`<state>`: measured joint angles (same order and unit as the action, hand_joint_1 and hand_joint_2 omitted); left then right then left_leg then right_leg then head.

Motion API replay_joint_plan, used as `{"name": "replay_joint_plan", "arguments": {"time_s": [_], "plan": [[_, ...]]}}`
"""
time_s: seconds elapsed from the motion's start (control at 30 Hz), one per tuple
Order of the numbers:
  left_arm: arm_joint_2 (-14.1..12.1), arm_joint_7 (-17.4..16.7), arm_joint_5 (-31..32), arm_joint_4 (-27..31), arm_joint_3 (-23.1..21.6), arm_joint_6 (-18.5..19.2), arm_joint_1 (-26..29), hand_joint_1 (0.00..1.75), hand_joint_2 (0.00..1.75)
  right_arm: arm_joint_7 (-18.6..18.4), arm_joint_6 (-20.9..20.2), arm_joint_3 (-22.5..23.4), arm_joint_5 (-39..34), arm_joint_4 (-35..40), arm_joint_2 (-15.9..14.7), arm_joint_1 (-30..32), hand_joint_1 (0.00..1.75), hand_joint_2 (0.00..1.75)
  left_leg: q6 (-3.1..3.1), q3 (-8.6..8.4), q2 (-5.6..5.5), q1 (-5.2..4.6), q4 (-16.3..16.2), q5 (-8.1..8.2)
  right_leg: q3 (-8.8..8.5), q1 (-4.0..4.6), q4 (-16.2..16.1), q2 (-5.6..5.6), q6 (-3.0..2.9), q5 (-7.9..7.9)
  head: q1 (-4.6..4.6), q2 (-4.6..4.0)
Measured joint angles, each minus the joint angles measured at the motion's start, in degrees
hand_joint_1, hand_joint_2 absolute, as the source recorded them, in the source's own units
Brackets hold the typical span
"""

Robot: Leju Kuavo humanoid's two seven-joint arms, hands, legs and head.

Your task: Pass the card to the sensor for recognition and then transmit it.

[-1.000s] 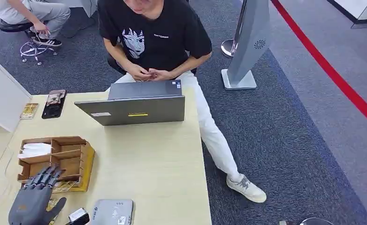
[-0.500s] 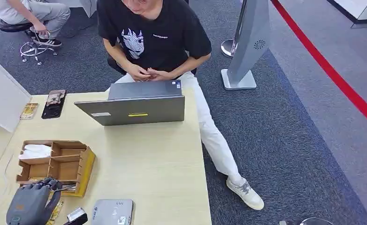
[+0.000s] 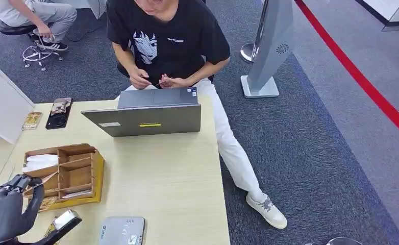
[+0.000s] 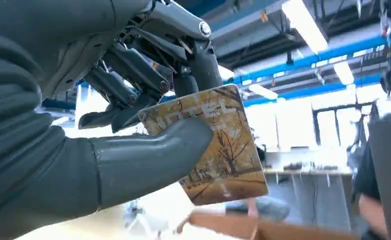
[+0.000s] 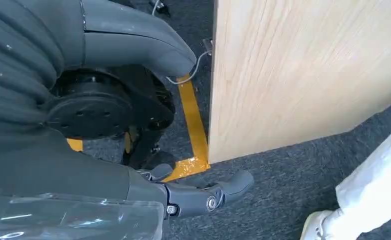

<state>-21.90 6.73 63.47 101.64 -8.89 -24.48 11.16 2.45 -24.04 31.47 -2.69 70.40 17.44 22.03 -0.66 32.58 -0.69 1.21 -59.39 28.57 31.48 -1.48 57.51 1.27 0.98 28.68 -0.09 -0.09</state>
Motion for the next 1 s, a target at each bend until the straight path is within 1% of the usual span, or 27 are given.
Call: {"name": "replay_joint_plan", "arguments": {"time_s": [0.3, 0.43, 0.47, 0.5, 0.53, 0.6, 0.63, 0.67, 0.8, 0.9, 1.0], "plan": [[0.0, 0.0, 0.0, 0.0, 0.0, 0.0, 0.0, 1.75, 1.75, 0.0, 0.0, 0.0, 0.0, 0.0, 0.0, 0.0, 0.0, 1.75, 0.0, 0.0, 0.0, 0.0, 0.0, 0.0, 0.0, 0.0, 0.0, 0.0, 0.0, 0.0, 0.0, 0.0], [0.0, 0.0, 0.0, 0.6, 0.3, 0.6, -0.6, 1.75, 1.75, 0.2, -0.3, 0.0, 0.2, -0.1, 0.0, 0.0, 0.0, 1.75, -0.01, 0.0, -0.01, 0.0, 0.0, -0.01, -0.01, 0.0, 0.0, -0.01, 0.0, 0.0, 0.0, 0.0], [-0.1, 0.0, 0.2, 1.9, 1.1, 2.2, -1.9, 1.75, 1.75, 0.5, -0.9, 0.0, 0.7, -0.3, 0.0, 0.0, 0.0, 1.75, -0.01, -0.01, -0.01, 0.0, 0.0, -0.01, -0.02, 0.0, 0.0, -0.01, -0.01, -0.01, 0.0, 0.0], [-0.1, 0.0, 0.2, 2.1, 1.2, 2.5, -2.1, 1.75, 1.75, 0.5, -0.9, 0.0, 0.7, -0.3, 0.0, 0.0, 0.0, 1.75, -0.01, -0.01, 0.0, 0.0, 0.0, -0.01, -0.02, 0.0, 0.0, -0.01, -0.01, -0.01, 0.0, 0.0], [-1.1, -1.0, 0.5, 2.5, 1.9, 5.5, -4.6, 1.75, 1.75, 0.2, -1.1, 0.0, 0.9, -0.4, 0.0, 0.0, 0.0, 1.75, -0.01, -0.02, -0.01, 0.0, 0.0, -0.01, -0.02, 0.0, 0.0, -0.02, -0.01, -0.01, 0.0, 0.0], [-3.3, -3.6, 0.1, 1.6, 2.9, 11.5, -9.6, 1.75, 1.75, -0.4, -4.1, 0.6, 2.2, -0.8, 0.0, -0.6, 0.0, 1.75, -0.02, -0.01, -0.01, 0.0, 0.0, -0.02, -0.01, 0.0, 0.0, -0.02, -0.01, -0.01, 0.0, 0.0], [-4.4, -4.0, -0.1, 0.2, 3.4, 13.0, -11.8, 0.35, 1.75, -0.7, -4.7, 1.3, 3.1, -0.9, 0.0, -1.1, 0.0, 1.75, -0.05, -0.01, 0.0, 0.01, 0.0, -0.04, -0.01, 0.0, 0.0, 0.0, -0.01, -0.02, 0.0, 0.0], [-5.6, -4.3, -2.4, -2.5, 4.9, 13.5, -13.7, 0.0, 1.75, -0.5, -5.6, 2.4, 3.8, -1.4, 0.0, -1.7, 0.0, 1.75, -0.05, -0.01, 0.01, 0.0, 0.0, -0.03, 0.01, 0.0, 0.0, 0.01, -0.01, -0.01, 0.0, 0.0], [-5.6, -4.0, -4.6, -3.3, 6.3, 12.6, -13.2, 0.0, 1.75, -0.7, -5.3, 2.8, 3.0, -1.6, 0.0, -1.7, 0.0, 1.75, -0.05, 0.01, 0.01, 0.0, 0.0, -0.03, -0.01, 0.0, 0.0, 0.01, -0.01, -0.01, 0.02, 0.0], [-5.0, -1.8, -6.6, -3.3, 8.0, 9.2, -11.0, 0.0, 1.75, -0.7, -4.5, 2.8, 1.5, -1.6, 0.0, -1.4, 0.0, 1.75, -0.05, 0.0, 0.05, 0.0, 0.0, -0.02, 0.02, 0.0, 0.0, 0.1, -0.01, -0.01, 0.0, 0.0], [-3.4, 2.3, -10.1, -1.4, 10.1, 3.7, -7.1, 0.0, 1.75, -0.5, -3.0, 2.5, -1.0, -1.5, 0.0, -0.8, 0.0, 1.75, -0.03, 0.02, 0.04, 0.0, 0.0, 0.01, 0.03, 0.0, 0.0, 0.1, -0.01, 0.0, -0.02, 0.0]]}}
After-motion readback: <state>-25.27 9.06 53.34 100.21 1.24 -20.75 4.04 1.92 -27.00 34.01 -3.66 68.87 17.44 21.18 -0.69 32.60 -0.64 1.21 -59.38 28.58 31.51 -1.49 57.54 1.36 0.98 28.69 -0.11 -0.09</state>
